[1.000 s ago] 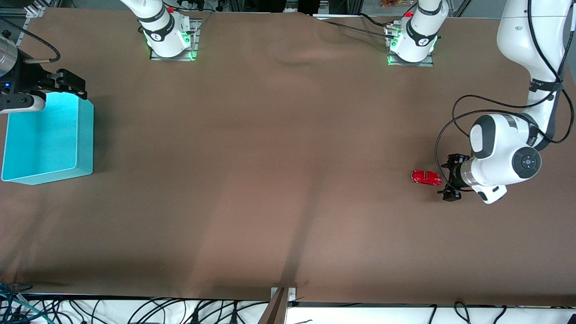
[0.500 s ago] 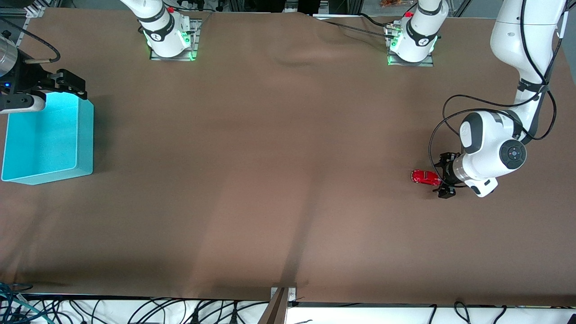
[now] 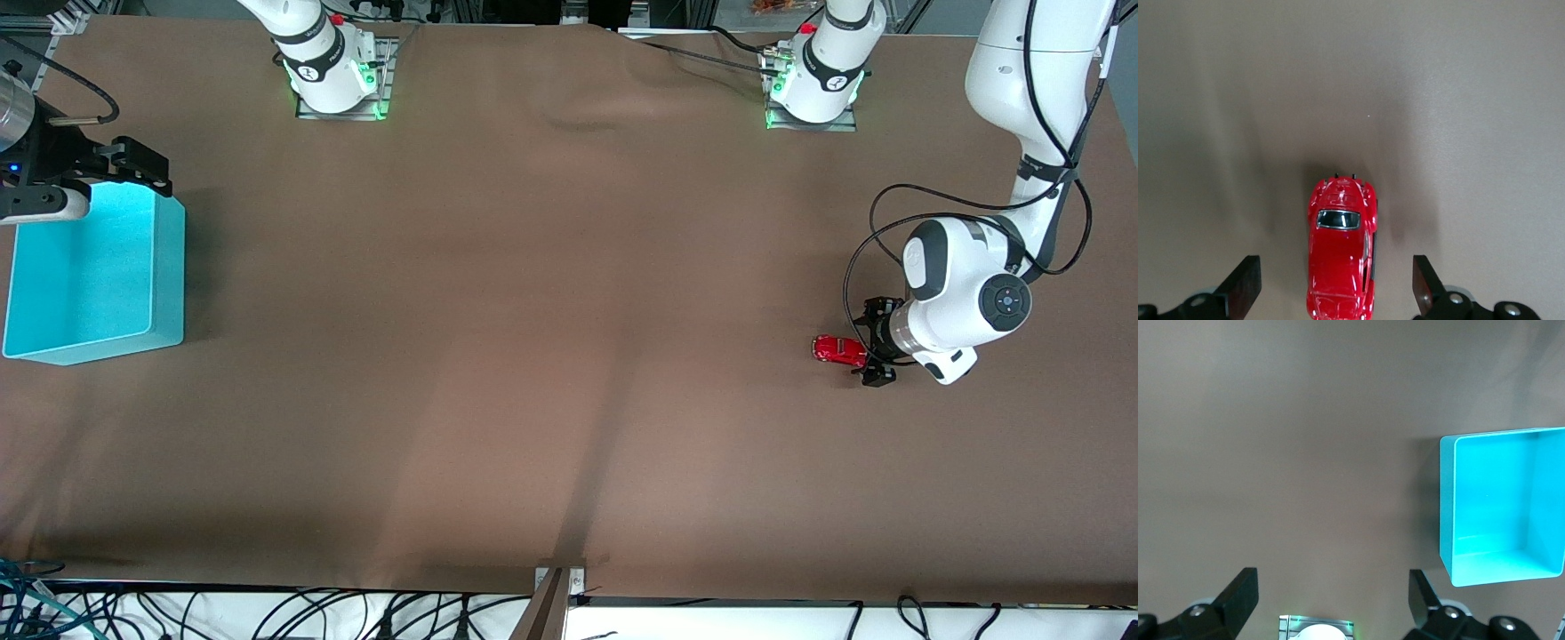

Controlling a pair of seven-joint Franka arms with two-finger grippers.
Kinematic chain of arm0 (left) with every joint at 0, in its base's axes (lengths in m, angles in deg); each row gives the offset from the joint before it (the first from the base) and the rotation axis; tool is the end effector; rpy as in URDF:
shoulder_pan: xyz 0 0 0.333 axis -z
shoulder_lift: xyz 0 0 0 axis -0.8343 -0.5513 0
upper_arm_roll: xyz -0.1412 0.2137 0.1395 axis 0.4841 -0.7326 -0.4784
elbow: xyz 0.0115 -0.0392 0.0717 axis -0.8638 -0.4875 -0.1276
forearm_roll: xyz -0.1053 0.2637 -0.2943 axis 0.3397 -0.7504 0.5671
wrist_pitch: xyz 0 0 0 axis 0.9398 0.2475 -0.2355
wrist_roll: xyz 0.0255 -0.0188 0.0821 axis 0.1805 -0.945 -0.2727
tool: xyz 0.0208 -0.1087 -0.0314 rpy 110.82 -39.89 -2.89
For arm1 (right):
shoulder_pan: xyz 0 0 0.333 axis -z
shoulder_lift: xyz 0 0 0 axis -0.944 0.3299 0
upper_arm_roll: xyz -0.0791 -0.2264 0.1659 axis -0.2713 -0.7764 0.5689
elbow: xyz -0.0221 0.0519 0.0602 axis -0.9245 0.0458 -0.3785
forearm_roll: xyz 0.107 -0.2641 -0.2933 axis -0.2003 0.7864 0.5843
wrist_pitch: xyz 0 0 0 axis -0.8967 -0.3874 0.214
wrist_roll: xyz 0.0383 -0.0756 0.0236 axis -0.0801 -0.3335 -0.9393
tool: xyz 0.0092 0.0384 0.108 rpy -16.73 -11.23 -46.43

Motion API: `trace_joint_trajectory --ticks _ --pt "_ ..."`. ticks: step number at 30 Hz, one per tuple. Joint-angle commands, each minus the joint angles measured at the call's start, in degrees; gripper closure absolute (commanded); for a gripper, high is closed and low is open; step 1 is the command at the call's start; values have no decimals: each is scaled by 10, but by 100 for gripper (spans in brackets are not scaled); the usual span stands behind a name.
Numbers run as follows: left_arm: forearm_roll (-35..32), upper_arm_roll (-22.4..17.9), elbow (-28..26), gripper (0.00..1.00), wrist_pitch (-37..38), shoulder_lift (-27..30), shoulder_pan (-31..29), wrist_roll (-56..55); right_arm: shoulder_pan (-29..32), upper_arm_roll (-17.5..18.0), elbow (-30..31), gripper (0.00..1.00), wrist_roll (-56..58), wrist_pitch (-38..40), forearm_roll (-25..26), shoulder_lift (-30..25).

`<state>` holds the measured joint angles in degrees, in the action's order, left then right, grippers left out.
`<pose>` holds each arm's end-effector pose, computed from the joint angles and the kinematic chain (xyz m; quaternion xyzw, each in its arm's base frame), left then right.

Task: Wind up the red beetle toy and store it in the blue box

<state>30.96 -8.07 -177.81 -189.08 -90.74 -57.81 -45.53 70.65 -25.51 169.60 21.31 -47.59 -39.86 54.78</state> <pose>0.5945 0.0088 0.1505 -0.7372 -0.6726 0.0627 0.0106 0.5559 0.0123 0.5692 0.9962 0.0555 -0.0622 0.0270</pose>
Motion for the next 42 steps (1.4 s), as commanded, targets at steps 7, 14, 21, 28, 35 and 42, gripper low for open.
trace_joint_trajectory --ticks 7,14,21,28,35,42 --pt "8 0 -7 0 -21 -11 6 -4 2 0 -18 0 0 13 -1 7" --pt "8 0 -7 95 -20 -9 4 -1 2 0 -18 0 0 13 -2 7" --pt "8 0 -6 100 -18 -6 6 -2 2 0 -18 0 0 13 -1 7" --pt "8 8 1 100 3 6 14 -43 2 0 -18 0 0 13 -1 7" --pt "6 44 1 100 30 21 22 -117 2 0 -18 0 0 13 -1 7" --pt "-2 87 1 100 31 18 24 -197 2 0 -18 0 0 13 -1 7"
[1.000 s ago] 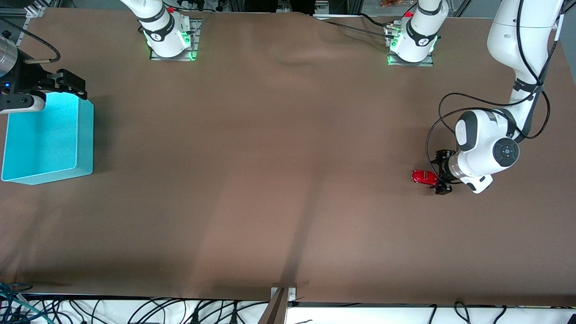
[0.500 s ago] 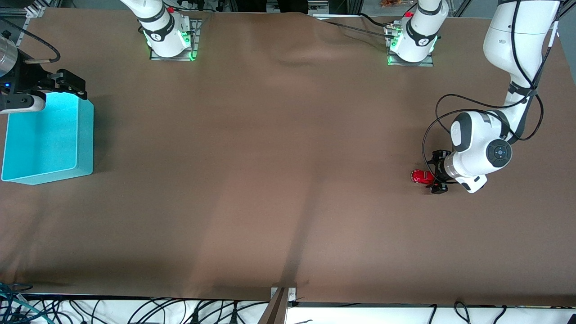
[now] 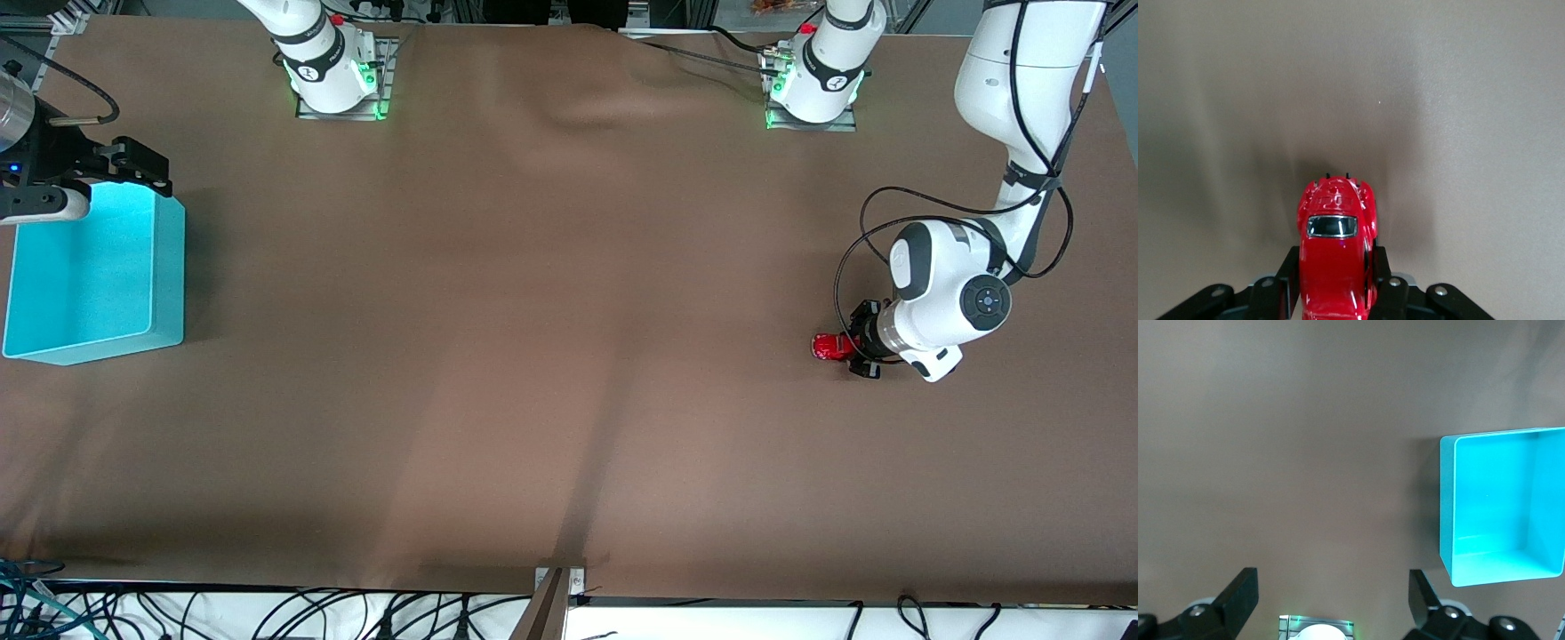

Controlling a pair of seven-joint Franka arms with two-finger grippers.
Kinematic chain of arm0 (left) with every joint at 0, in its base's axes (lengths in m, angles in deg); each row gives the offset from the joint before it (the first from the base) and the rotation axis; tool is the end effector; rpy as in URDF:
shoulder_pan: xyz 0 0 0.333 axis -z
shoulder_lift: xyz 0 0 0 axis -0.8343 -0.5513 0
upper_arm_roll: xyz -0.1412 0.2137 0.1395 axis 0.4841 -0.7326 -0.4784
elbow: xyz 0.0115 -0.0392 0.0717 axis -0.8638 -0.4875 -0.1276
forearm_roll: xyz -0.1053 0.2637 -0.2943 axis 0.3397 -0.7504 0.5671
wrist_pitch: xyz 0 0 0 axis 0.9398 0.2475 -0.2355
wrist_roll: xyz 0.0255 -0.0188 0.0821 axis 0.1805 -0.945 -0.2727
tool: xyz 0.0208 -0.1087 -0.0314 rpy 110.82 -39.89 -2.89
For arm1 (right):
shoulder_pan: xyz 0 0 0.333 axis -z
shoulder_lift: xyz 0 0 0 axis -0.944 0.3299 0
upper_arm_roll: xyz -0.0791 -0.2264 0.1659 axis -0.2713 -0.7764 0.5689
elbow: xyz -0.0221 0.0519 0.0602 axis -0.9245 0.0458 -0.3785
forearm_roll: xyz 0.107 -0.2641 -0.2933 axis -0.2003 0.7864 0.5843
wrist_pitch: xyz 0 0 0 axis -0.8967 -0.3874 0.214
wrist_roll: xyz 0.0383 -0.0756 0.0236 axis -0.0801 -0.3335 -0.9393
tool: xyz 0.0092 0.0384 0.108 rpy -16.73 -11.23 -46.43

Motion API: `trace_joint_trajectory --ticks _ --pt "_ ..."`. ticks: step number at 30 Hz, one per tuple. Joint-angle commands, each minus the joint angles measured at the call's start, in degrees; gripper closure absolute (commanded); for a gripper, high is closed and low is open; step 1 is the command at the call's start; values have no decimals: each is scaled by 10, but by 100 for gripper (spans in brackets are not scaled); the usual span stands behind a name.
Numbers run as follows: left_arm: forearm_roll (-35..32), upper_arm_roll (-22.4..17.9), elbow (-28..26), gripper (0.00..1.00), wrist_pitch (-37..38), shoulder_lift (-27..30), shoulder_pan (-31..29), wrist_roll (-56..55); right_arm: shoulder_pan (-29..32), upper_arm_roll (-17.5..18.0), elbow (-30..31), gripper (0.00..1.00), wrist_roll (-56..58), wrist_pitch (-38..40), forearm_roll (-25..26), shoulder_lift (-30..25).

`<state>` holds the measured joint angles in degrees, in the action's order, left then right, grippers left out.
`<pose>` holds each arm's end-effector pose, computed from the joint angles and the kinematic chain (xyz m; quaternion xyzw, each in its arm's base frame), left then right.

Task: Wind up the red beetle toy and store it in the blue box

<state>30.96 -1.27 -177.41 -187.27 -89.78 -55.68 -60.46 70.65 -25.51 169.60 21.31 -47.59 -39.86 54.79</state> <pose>0.5908 -0.0854 0.1631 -0.6967 -0.7124 0.0839 0.0071 0.5559 0.0123 0.5691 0.9961 0.0555 -0.0623 0.0270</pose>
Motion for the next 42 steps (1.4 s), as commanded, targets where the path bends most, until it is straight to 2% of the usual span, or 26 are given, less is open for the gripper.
trace_joint_trajectory --ticks 1,10,25,35,42 --pt "-2 24 -3 100 12 7 4 -49 2 0 -18 0 0 13 -2 6" --pt "-10 40 -4 100 12 -3 11 -27 2 0 -18 0 0 13 -1 6" --pt "-40 40 1 100 2 -36 11 -30 2 0 -18 0 0 13 -2 7" --pt "-74 34 2 100 -17 -50 -5 -24 2 0 -18 0 0 13 -2 6" --pt "-82 15 3 100 -20 -54 -6 -5 2 0 -18 0 0 13 -1 6"
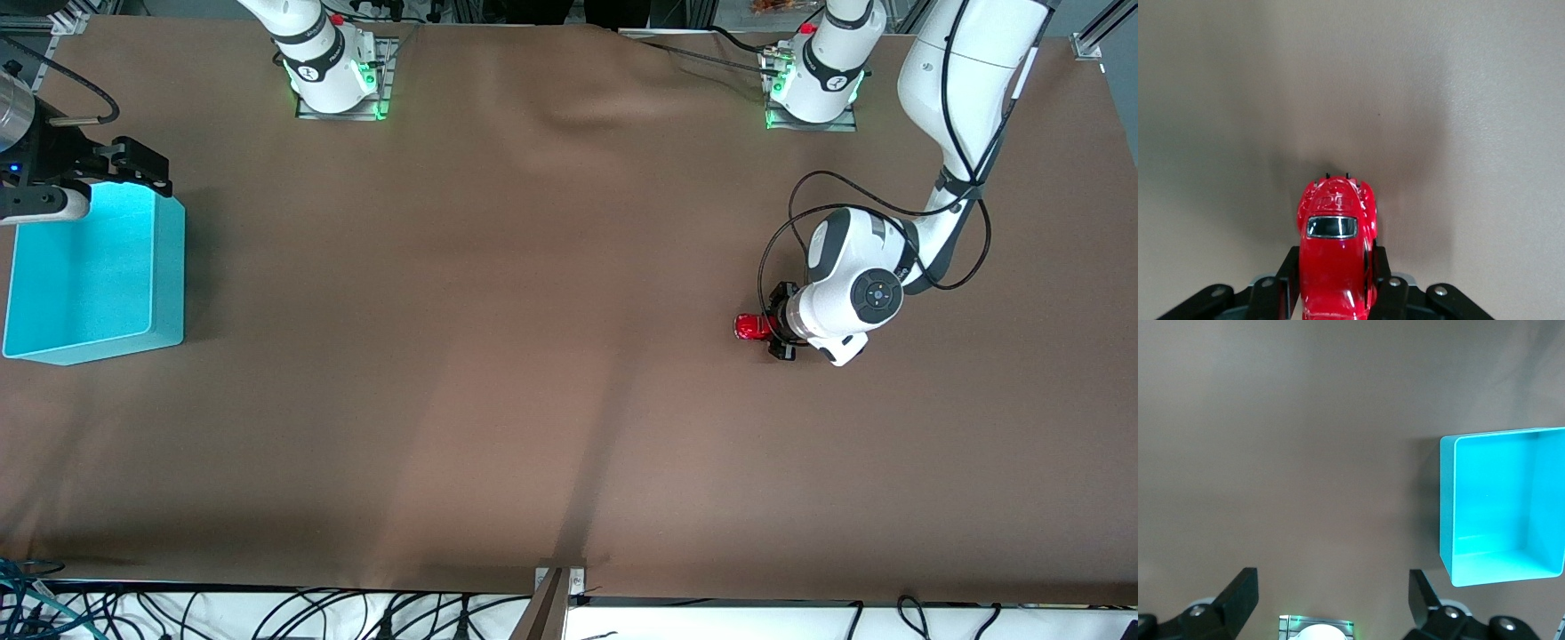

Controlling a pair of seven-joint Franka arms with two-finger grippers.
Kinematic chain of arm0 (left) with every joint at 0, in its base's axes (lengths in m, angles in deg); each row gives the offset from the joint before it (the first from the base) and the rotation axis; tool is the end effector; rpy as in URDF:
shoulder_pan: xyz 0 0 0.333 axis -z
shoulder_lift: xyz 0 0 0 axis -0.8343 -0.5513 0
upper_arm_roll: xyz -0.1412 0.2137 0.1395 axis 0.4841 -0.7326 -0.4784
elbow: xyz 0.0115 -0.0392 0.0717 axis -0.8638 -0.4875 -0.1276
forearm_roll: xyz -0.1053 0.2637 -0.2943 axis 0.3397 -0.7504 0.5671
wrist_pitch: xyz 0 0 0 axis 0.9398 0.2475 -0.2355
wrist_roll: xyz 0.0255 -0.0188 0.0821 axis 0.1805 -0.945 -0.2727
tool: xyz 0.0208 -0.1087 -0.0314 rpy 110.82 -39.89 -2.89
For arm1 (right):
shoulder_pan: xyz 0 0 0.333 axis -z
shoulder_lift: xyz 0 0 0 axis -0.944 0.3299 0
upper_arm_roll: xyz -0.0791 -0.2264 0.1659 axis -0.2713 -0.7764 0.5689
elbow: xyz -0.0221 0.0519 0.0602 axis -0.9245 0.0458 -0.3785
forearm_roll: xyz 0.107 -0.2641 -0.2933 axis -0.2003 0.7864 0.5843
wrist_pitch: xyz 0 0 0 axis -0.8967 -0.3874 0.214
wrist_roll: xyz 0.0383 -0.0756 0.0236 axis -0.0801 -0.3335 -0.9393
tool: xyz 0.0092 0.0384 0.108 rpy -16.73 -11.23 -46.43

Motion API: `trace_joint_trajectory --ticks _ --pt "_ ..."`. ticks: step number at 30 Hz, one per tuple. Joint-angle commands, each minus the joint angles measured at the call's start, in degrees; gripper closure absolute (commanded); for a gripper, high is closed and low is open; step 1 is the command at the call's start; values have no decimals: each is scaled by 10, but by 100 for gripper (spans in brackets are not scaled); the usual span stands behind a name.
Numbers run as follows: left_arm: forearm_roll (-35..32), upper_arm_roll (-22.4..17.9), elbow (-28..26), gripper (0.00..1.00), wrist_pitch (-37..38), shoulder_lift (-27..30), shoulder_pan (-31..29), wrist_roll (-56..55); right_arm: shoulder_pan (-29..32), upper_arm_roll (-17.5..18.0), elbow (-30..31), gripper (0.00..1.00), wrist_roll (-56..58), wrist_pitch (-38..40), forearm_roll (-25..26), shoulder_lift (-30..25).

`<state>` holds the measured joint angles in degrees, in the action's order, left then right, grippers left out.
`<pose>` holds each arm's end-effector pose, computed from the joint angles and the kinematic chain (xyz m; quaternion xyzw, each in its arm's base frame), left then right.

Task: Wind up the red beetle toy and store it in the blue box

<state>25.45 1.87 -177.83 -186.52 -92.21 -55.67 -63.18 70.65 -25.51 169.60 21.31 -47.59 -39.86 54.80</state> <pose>0.5738 -0.1160 0.1370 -0.7218 -0.6851 0.0878 0.0431 0.5560 0.0123 0.5690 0.9961 0.0555 -0.0624 0.0270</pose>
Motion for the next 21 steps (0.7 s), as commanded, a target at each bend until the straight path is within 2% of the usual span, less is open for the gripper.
trace_joint_trajectory --ticks 1,21 --pt "-26 -20 7 100 -28 -30 -7 25 2 0 -18 0 0 13 -1 6" --pt "-24 -63 15 100 -38 -40 -18 71 2 1 -18 0 0 13 -1 6"
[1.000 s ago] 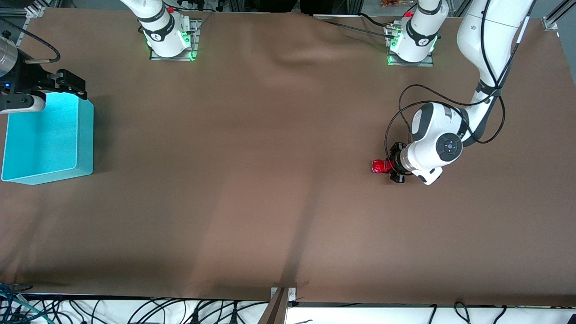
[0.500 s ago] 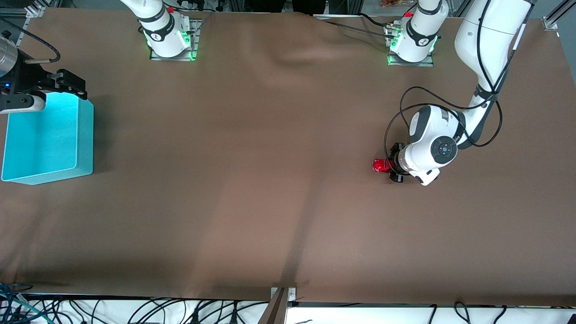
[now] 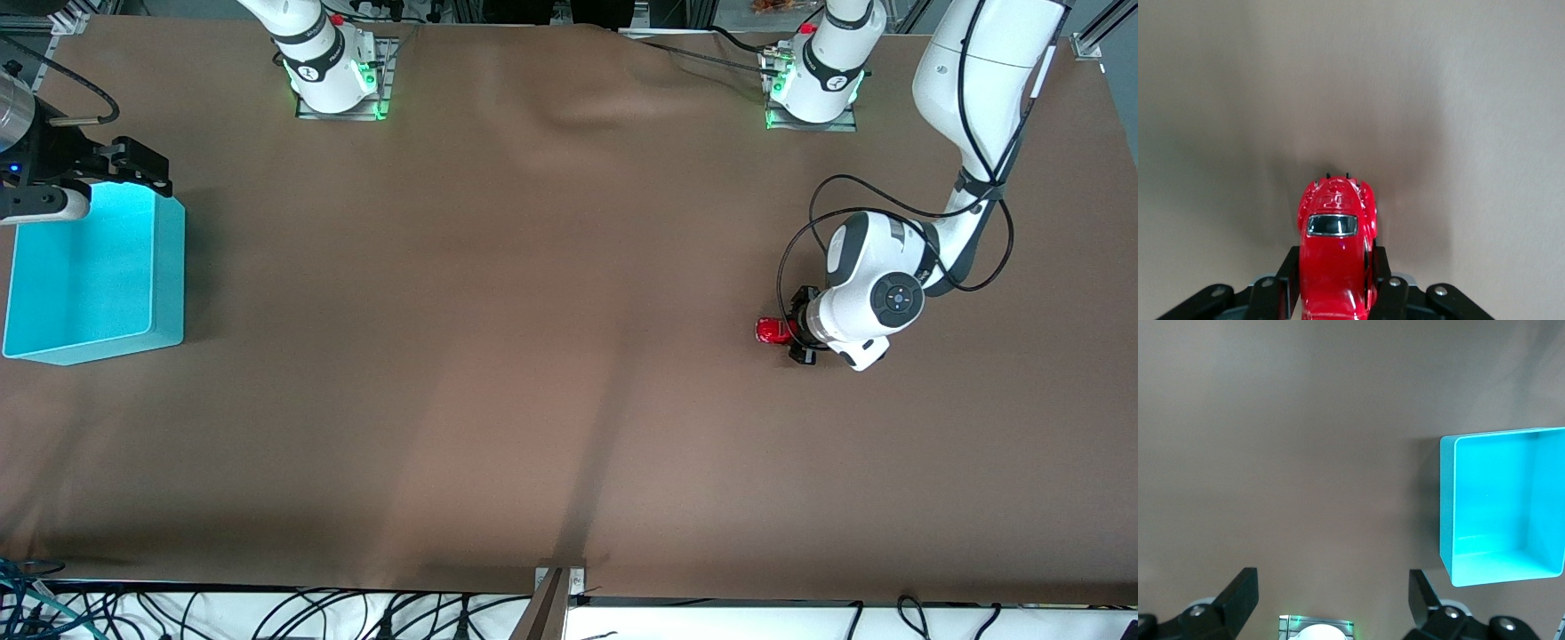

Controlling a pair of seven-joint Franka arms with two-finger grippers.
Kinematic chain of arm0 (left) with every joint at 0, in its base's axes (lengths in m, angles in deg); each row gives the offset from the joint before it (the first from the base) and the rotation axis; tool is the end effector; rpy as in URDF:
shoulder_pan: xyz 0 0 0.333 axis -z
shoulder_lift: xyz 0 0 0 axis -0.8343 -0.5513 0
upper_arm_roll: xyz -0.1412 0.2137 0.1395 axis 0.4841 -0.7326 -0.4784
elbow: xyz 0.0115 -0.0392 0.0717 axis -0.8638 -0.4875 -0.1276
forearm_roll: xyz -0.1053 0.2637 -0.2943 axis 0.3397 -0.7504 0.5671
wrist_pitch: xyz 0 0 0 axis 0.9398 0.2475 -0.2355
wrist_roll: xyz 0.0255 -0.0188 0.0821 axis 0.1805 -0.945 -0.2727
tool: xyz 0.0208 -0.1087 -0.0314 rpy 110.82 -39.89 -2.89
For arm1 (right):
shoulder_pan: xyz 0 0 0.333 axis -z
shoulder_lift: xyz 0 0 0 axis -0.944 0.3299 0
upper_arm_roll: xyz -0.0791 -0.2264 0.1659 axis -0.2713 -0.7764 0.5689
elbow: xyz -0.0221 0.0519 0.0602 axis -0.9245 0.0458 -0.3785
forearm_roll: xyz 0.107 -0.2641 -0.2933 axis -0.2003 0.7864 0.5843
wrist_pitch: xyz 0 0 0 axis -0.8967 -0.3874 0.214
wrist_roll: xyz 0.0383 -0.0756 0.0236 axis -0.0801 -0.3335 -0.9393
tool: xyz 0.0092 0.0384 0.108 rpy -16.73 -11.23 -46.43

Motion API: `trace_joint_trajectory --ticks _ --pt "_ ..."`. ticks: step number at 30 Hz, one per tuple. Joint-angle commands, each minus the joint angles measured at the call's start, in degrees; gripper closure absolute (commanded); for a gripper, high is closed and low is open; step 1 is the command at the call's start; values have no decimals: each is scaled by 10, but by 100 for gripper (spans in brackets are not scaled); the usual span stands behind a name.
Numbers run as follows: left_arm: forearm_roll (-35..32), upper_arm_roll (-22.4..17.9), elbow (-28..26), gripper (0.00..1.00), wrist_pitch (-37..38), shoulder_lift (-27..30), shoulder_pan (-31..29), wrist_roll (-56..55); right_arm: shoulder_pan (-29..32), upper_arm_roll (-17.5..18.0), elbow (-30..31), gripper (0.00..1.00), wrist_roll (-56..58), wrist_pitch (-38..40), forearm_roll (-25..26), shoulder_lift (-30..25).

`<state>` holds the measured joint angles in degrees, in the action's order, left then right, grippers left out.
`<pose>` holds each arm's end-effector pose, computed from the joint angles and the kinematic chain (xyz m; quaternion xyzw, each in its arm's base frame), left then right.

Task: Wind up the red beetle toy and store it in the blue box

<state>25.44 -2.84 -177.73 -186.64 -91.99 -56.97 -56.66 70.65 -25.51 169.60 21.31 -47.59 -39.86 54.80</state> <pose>0.5835 -0.0537 0.1365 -0.7281 -0.6797 0.0754 0.0470 0.5560 0.0123 0.5690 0.9961 0.0555 -0.0624 0.0270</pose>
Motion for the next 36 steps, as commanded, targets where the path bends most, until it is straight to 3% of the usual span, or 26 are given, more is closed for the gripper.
trace_joint_trajectory --ticks 1,36 --pt "-24 -18 15 100 -39 -43 -5 6 2 0 -18 0 0 13 -1 7" --pt "-16 -62 22 100 -42 -52 -11 91 2 0 -18 0 0 13 -1 6"
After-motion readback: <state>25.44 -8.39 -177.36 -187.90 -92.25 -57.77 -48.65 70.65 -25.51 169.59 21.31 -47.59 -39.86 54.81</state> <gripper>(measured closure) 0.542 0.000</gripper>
